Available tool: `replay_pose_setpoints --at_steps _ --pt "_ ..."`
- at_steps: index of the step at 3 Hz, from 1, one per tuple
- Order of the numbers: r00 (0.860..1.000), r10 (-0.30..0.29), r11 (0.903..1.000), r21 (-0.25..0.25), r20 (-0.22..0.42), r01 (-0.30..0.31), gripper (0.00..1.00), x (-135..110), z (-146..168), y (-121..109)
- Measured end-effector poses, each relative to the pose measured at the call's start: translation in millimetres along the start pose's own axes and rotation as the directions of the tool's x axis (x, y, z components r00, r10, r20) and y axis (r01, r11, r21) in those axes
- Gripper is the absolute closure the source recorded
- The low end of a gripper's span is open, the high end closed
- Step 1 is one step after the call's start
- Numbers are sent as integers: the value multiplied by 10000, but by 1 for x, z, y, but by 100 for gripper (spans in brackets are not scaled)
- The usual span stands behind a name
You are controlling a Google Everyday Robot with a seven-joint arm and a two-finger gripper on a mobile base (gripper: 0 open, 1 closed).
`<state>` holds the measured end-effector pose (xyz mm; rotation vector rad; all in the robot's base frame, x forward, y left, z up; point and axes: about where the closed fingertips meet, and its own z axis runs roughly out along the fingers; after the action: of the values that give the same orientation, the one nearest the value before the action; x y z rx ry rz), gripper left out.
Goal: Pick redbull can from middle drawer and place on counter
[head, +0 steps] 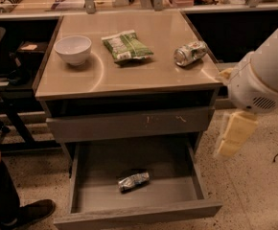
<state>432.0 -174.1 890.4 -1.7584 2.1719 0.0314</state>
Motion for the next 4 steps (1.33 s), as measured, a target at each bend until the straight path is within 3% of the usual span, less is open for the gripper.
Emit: replay_pose_setpoints --at_steps 1,2,3,4 --pt "9996 -118 9989 -461 270 130 0 -5 40 14" --pt "9997 -131 9970 -756 205 147 0 -3 54 24" --pt "9997 -134 9972 -733 213 149 0 -3 53 24" --pt "9976 -220 9956 -894 659 279 0 -9 90 28"
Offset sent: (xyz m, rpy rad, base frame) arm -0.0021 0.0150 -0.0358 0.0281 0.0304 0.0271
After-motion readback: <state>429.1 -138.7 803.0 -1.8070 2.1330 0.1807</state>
